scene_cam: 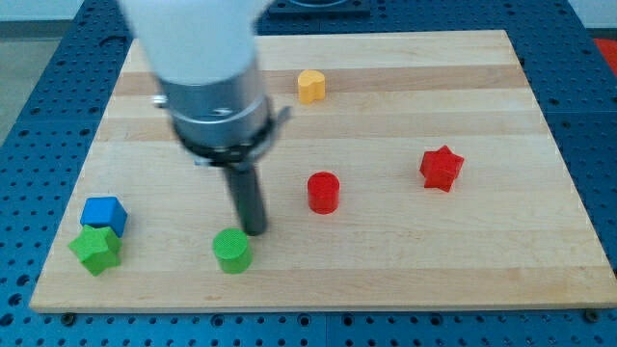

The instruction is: Move the green circle towards the green star

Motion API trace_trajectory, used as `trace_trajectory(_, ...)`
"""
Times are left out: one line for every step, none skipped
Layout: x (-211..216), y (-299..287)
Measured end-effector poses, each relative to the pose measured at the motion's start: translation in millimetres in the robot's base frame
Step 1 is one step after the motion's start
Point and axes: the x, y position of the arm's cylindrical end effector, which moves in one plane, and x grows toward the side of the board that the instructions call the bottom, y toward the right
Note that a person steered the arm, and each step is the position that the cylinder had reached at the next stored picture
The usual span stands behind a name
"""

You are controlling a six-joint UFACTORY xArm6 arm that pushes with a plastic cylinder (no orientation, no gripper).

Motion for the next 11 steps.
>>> trace_trajectory(0.0, 51.3)
trace_trajectory(23.8, 57.0)
trace_trajectory(40.5, 1.2)
trace_trajectory(36.1, -45.3)
trace_trajectory(34.9, -38.5)
trace_trajectory(34.7, -34.6)
trace_trajectory(34.7, -68.0)
trace_trajectory(34.7, -102.5)
trace_trajectory(34.6, -90.3)
trace_trajectory(22.7, -60.0)
trace_trajectory(18.5, -59.2)
